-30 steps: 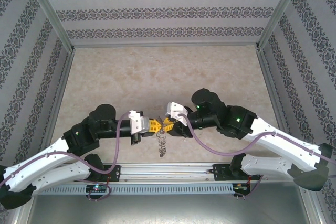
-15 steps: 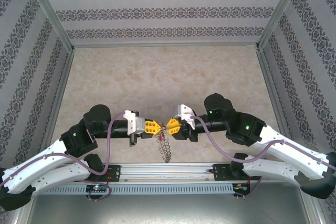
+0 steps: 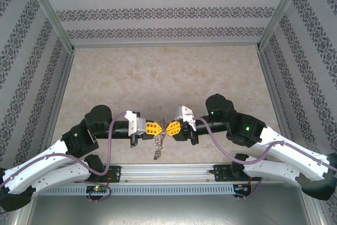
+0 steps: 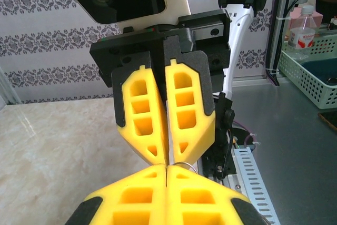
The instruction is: Put the keys on the keyring
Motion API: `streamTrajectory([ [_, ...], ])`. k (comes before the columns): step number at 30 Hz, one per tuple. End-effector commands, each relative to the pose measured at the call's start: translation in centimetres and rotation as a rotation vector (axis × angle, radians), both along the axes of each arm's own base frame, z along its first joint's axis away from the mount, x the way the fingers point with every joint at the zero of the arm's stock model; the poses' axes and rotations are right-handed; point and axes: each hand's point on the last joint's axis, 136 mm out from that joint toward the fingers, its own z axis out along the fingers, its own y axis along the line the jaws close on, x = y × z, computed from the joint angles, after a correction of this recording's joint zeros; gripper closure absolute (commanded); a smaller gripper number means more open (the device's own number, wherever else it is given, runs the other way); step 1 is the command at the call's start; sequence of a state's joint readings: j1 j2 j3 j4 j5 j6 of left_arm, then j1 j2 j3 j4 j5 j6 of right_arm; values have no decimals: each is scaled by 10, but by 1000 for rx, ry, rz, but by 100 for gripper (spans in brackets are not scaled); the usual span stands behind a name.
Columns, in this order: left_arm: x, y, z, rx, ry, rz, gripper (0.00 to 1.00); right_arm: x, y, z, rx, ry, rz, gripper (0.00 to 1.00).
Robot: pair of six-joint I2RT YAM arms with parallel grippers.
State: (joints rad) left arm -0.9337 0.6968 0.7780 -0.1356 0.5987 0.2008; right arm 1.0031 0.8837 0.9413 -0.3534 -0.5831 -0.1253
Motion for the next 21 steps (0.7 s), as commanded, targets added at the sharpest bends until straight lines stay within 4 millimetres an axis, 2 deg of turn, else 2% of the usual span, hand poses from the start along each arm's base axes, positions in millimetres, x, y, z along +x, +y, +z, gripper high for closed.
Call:
streamTrajectory([
  [1,-1,0,17,-70,-43,-13,100,12,-5,5,16,-20,-67,91],
  [7,-1,1,16,-71,-42,-13,100,26,-14,12,39,-21,-149,94],
  [9,-1,1,16,-69,-43,-15,100,24,-13,14,51,-17,-132,93],
  [14,-1,2,18,-76,-44,-11,100,1,-5,17,86,47,16,89],
  [21,-2,1,19,-80,-44,-16,100,-7,1,6,56,99,83,90],
])
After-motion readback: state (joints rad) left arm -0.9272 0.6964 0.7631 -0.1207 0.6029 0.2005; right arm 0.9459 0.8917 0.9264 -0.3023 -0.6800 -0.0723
